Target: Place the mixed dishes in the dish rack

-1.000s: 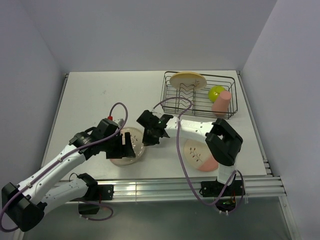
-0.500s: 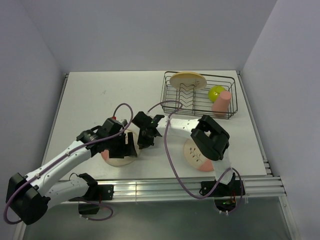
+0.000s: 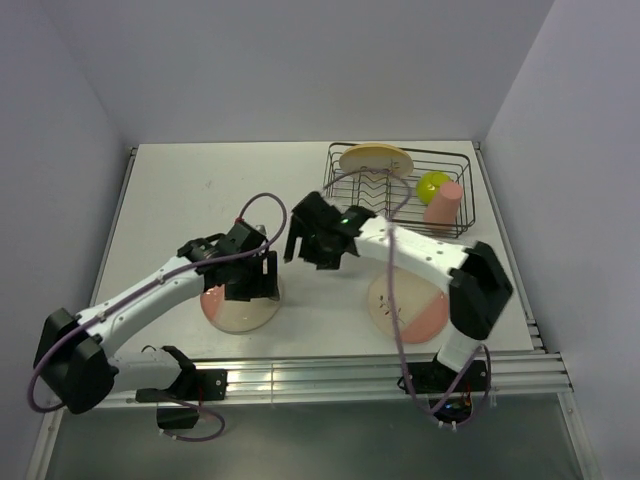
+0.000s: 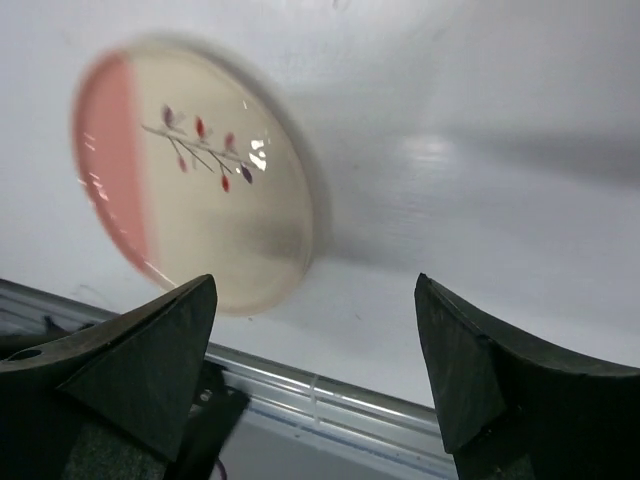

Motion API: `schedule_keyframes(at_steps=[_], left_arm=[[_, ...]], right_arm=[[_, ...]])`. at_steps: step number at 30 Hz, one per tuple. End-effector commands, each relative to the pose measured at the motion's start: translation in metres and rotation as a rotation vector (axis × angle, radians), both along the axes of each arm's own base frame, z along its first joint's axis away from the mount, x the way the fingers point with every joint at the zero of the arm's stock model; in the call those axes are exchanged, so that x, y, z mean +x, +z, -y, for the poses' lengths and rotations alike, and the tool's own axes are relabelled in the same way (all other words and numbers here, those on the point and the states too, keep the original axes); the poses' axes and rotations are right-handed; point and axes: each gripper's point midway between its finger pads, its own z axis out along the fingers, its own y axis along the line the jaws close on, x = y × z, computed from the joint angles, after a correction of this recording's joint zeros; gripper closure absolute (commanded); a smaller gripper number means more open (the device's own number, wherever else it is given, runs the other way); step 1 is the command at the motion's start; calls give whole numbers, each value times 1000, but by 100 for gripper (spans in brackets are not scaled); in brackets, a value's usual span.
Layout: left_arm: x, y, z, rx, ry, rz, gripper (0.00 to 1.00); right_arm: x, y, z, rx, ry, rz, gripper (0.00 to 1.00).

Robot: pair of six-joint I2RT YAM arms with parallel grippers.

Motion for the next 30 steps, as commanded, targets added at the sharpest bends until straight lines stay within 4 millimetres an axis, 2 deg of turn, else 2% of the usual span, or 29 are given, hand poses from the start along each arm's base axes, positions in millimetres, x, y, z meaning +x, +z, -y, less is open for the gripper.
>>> schedule_keyframes(at_steps=[1, 2, 3, 4, 5, 6, 7, 8, 9, 10, 12, 19, 23, 30], left_arm=[[23, -6, -5, 121, 42, 30, 23], [26, -8, -6, 151, 50, 22, 23], [29, -11, -6, 169, 55, 15, 23], [32, -20, -6, 205, 59, -4, 23], [37, -20, -2, 202, 58, 4, 23], [38, -22, 1, 208, 56, 1, 24], [41, -29, 0, 236, 61, -7, 25], [44, -30, 3, 250, 61, -5, 25], [46, -33, 3, 268, 57, -8, 26], [47, -41, 4, 296, 51, -24, 27], [54, -44, 11, 309, 43, -10, 29], [56, -70, 31, 319, 1, -59, 31], [58, -84, 31, 355, 4, -63, 33], [58, -107, 27, 471, 16, -43, 44]], right_arm=[[19, 61, 81, -90, -142, 141, 12], [29, 70, 107, -99, -209, 156, 12], [30, 77, 126, -106, -247, 168, 12], [29, 102, 148, -86, -284, 226, 12], [38, 114, 174, -84, -353, 259, 13], [39, 125, 190, -88, -362, 300, 13], [37, 149, 206, -63, -396, 372, 13], [40, 160, 224, -64, -438, 407, 14], [41, 172, 231, -64, -433, 442, 15], [38, 183, 237, -51, -438, 469, 15], [39, 191, 241, -35, -433, 480, 15], [40, 178, 244, 22, -443, 435, 15], [37, 175, 250, 46, -457, 433, 15], [26, 178, 266, 51, -479, 465, 15]])
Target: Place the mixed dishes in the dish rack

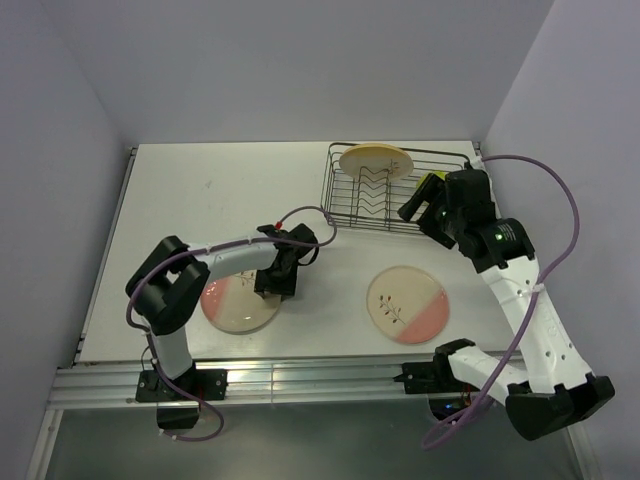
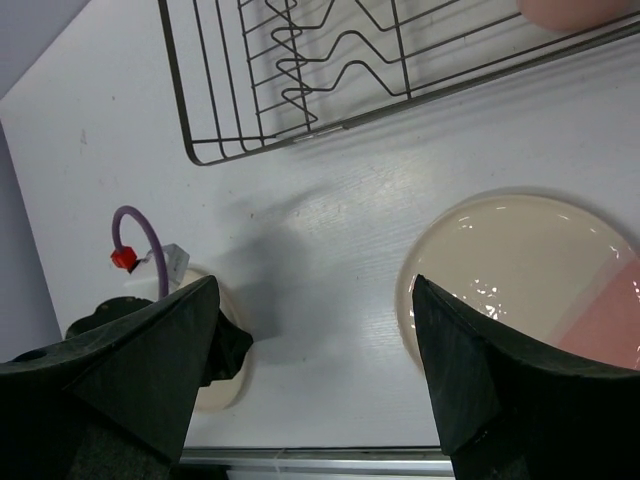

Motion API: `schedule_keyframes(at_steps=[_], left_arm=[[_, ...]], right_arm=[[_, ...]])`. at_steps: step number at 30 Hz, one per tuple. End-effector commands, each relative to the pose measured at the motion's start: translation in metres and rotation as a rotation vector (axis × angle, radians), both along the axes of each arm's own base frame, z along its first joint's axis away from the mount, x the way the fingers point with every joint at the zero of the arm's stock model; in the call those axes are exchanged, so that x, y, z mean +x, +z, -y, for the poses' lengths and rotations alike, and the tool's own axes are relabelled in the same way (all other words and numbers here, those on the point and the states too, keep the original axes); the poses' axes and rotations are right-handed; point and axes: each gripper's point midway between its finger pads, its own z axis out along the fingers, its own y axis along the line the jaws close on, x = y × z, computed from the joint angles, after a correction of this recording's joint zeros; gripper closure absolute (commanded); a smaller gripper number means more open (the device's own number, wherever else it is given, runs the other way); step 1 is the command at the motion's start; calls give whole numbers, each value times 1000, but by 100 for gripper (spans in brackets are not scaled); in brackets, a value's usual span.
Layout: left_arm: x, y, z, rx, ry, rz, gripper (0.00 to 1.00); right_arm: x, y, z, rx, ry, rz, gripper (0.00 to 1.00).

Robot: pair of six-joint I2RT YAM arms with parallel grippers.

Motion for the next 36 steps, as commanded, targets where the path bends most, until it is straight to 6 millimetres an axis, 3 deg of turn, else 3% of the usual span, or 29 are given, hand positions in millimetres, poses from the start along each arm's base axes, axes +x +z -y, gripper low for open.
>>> schedule_keyframes(at_steps=[1, 6, 8, 9, 11, 14, 18, 21, 23, 25, 28, 33, 34, 35, 36], left_arm=[[10, -14, 10, 44, 8, 66, 46], [2, -26, 8, 108, -25, 66, 64], [-6, -37, 10, 118, -43, 32, 77], [-8, -42, 9, 128, -44, 22, 89], [-11, -47, 11, 124, -55, 21, 100], [-8, -44, 12, 119, -58, 37, 100], [5, -13, 25, 76, -83, 86, 100], [23, 43, 49, -32, -132, 168, 100], [25, 67, 59, -89, -169, 190, 100], [29, 99, 69, -157, -200, 227, 100], [28, 128, 75, -217, -231, 245, 100], [27, 145, 75, -273, -228, 246, 100], [30, 145, 74, -274, -221, 250, 100], [30, 145, 73, -278, -219, 246, 100], [32, 146, 72, -284, -209, 247, 100]], right_arm=[[-4, 16, 6, 12, 4, 68, 15], [-8, 20, 12, 31, -13, 90, 15], [-10, 20, 12, 37, -13, 96, 15], [-12, 21, 13, 41, -18, 100, 15], [-15, 19, 13, 44, -18, 99, 15], [-17, 15, 13, 48, -15, 91, 15], [-18, 5, 8, 60, -2, 51, 14], [-17, -7, -4, 100, 44, -1, 8], [-18, -16, -12, 138, 60, -47, 2], [-18, -27, -28, 198, 117, -85, 1], [-16, -34, -40, 264, 132, -103, 1], [-21, -44, -43, 295, 146, -2, 3], [-25, -61, -41, 289, 139, -12, 4], [-24, -50, -43, 308, 149, 74, 5], [-25, -54, -43, 312, 151, 88, 5]])
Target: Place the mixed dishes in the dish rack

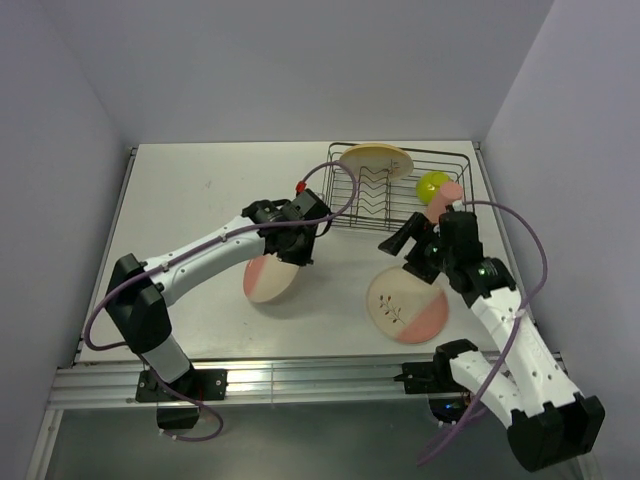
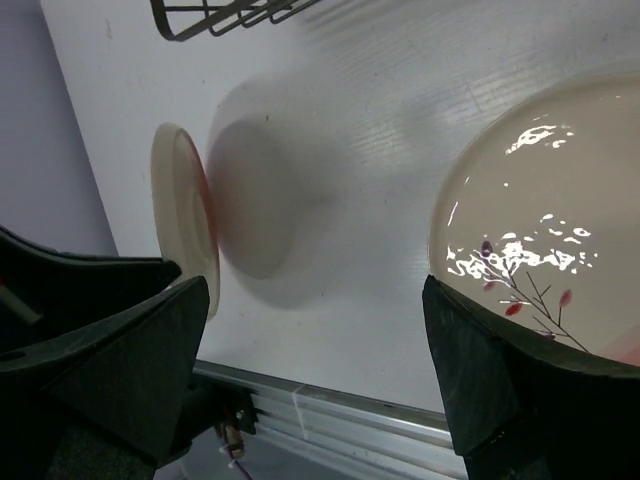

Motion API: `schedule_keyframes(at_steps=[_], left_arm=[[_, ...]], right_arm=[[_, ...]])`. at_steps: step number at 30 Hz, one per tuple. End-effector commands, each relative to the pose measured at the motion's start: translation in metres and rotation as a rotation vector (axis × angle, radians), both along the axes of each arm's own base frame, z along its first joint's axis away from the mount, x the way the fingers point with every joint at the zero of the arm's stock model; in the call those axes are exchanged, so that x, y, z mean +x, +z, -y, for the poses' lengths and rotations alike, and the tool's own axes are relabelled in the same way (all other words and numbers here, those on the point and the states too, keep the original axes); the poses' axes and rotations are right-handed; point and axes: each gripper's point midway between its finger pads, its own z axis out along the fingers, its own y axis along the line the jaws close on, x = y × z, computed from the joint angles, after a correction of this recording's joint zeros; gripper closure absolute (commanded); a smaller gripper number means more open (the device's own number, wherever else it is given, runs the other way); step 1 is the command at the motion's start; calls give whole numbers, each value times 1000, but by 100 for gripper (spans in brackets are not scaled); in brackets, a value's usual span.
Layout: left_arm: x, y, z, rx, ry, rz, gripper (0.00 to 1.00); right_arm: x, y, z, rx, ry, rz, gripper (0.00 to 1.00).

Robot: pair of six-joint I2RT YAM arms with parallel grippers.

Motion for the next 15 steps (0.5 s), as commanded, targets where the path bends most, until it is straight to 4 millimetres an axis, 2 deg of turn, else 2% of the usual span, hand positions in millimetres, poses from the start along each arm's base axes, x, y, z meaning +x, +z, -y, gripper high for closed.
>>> schedule_keyframes(at_steps=[1, 3, 4, 6, 7, 8, 10, 11, 13, 14, 15], left_arm=[[4, 15, -2, -39, -9, 7, 100], [8, 20, -3, -57, -1, 8, 100], [9, 20, -3, -56, 2, 7, 100], [13, 25, -4, -74, 12, 8, 100], [14, 27, -4, -80, 15, 8, 100], [15, 29, -3, -89, 17, 8, 100], [18, 34, -1, -108, 22, 8, 100], [20, 33, 0, -107, 29, 3, 100], [19, 36, 6, -129, 23, -8, 100], [20, 36, 7, -135, 27, -12, 100], [19, 37, 10, -147, 27, -19, 100]], right_arm=[[6, 14, -12, 70, 11, 172, 6], [8, 10, -17, 55, 7, 192, 7], [1, 6, -32, 45, 58, 192, 7], [6, 6, -46, 0, 66, 236, 9], [-4, 6, -66, -6, 129, 253, 9], [-1, 8, -79, 1, 142, 281, 9], [-1, 3, -93, -4, 144, 314, 11], [-4, 7, -113, 31, 172, 350, 12], [1, -1, -118, 17, 119, 374, 18], [5, 0, -127, 34, 105, 398, 20], [-1, -1, -138, 41, 120, 411, 22]])
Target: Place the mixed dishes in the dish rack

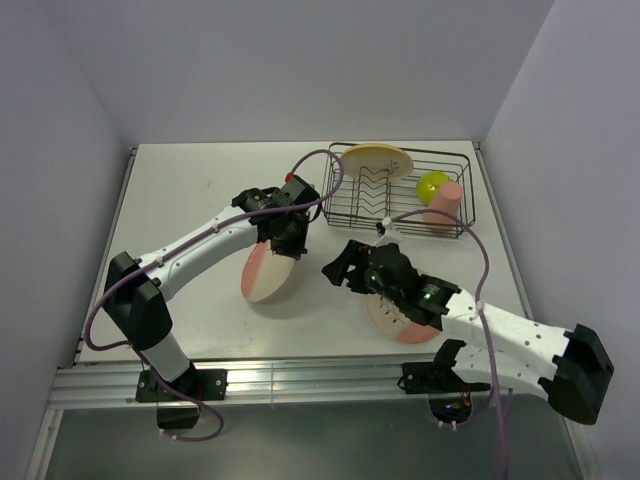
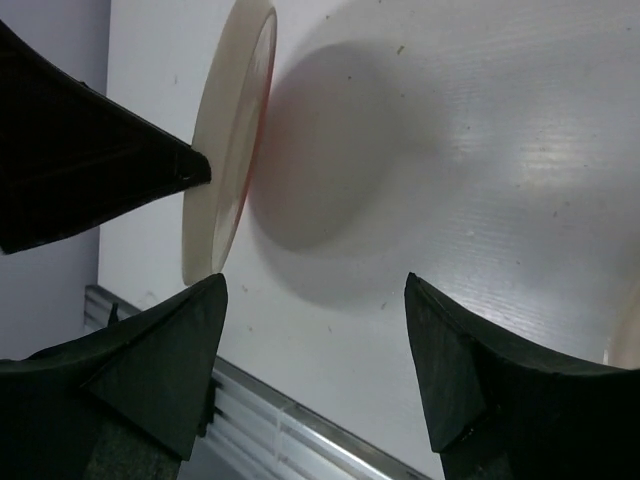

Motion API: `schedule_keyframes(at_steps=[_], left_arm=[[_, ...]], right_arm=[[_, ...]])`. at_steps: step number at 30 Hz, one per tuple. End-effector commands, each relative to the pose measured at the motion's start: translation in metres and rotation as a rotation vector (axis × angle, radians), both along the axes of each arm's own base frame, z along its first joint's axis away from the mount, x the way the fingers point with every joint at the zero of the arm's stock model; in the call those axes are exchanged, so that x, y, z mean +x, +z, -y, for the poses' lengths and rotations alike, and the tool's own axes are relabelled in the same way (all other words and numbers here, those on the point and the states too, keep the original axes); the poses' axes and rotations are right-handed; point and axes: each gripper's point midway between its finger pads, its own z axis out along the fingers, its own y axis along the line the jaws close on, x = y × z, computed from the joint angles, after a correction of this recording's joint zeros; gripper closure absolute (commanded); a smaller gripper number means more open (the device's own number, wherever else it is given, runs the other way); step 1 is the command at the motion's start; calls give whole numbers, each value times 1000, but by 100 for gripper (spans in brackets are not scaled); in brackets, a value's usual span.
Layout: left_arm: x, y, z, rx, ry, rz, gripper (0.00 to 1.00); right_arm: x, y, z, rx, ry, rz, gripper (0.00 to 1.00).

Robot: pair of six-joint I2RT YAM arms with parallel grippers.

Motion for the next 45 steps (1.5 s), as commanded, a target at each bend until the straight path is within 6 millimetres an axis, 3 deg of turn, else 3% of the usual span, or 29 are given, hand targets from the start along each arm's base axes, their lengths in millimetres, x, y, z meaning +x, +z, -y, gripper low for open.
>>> schedule_keyframes(at_steps=[1, 2, 4, 9, 10, 11, 17, 28, 34, 36, 37, 39, 43, 44, 45], left_arm=[[9, 30, 23, -107, -14, 40, 100], [10, 31, 25, -113, -15, 41, 100], [13, 36, 28, -126, -10, 43, 100], [17, 43, 32, -143, 2, 48, 100], [17, 42, 33, -143, 3, 43, 100], [16, 42, 33, -144, 1, 39, 100], [12, 32, 30, -135, -4, 20, 100], [11, 27, 25, -121, -6, 16, 100], [8, 37, 28, -159, 5, 18, 100], [4, 40, 30, -179, 5, 5, 100], [5, 40, 30, -183, 10, 3, 100], [2, 42, 30, -197, 14, -4, 100], [-4, 41, 27, -203, 23, -23, 100], [-5, 39, 25, -197, 25, -25, 100], [-5, 39, 24, -194, 28, -24, 100]], right_arm=[[25, 22, -19, 99, -140, 162, 21], [31, 23, -26, 112, -170, 197, 18], [24, 19, -44, 132, -138, 203, 13], [18, 0, -86, 86, -123, 225, 12], [12, 4, -99, 92, -107, 231, 12], [11, -6, -104, 69, -111, 227, 12], [6, -9, -121, 87, -135, 246, 17], [-7, 30, -134, 165, -138, 273, 22], [-1, 12, -140, 126, -163, 271, 23], [5, 10, -148, 115, -165, 281, 28], [7, -2, -152, 82, -158, 285, 30], [12, 2, -161, 93, -161, 312, 42], [23, -20, -162, 66, -208, 302, 54], [24, -21, -162, 63, -211, 305, 70], [24, -24, -159, 55, -216, 304, 78]])
